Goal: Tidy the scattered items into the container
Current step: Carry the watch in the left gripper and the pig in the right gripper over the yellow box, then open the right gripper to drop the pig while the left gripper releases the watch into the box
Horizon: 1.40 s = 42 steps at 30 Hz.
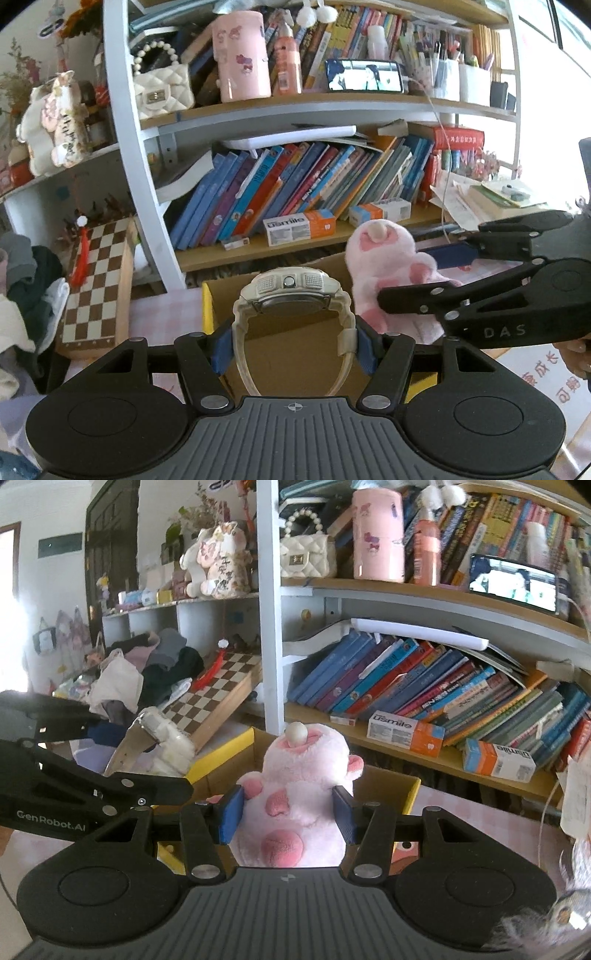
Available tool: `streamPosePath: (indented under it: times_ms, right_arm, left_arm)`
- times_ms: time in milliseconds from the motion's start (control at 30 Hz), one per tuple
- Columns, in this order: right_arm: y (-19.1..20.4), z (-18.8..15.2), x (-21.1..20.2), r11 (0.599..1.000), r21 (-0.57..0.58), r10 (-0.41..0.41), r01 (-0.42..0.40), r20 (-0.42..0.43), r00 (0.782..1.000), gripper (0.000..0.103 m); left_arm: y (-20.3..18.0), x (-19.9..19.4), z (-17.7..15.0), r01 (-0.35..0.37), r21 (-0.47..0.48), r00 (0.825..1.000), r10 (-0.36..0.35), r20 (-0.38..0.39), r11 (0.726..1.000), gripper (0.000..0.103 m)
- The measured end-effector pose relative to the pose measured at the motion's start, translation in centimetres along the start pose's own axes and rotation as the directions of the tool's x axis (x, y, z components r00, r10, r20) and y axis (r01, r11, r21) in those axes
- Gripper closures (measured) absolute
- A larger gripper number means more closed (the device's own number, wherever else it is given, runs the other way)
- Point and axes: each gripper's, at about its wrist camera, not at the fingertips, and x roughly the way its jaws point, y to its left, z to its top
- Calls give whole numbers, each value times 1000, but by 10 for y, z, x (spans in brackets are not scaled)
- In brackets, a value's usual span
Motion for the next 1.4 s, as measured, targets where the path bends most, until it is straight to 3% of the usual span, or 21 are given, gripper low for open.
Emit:
streamPosePath:
  times_ms: [367,700,933,1033,1400]
  right_arm:
    - [-14,7,62,992,-122,-3,-13,-134,991,53]
    - [-10,-10,115,941,-338,-65,-35,-281,958,53]
    - [-17,-17,137,932,-353,-59,-85,-378,924,53]
    - [-16,-16,142,919,-381,-65,-98,-394,917,62]
    - [-16,-14,147,919,-371,-37,-131,-413,910,62]
  left_arm:
    - [21,62,8,-3,49,993,9,-120,999,40]
    - [25,110,0,25,143,973,9,-231,989,39]
    - [25,135,-6,38,176,958,14,-287,984,39]
    - [23,141,-7,52,202,951,14,-310,978,39]
    - [12,149,-11,72,274,926,37,-376,959,36]
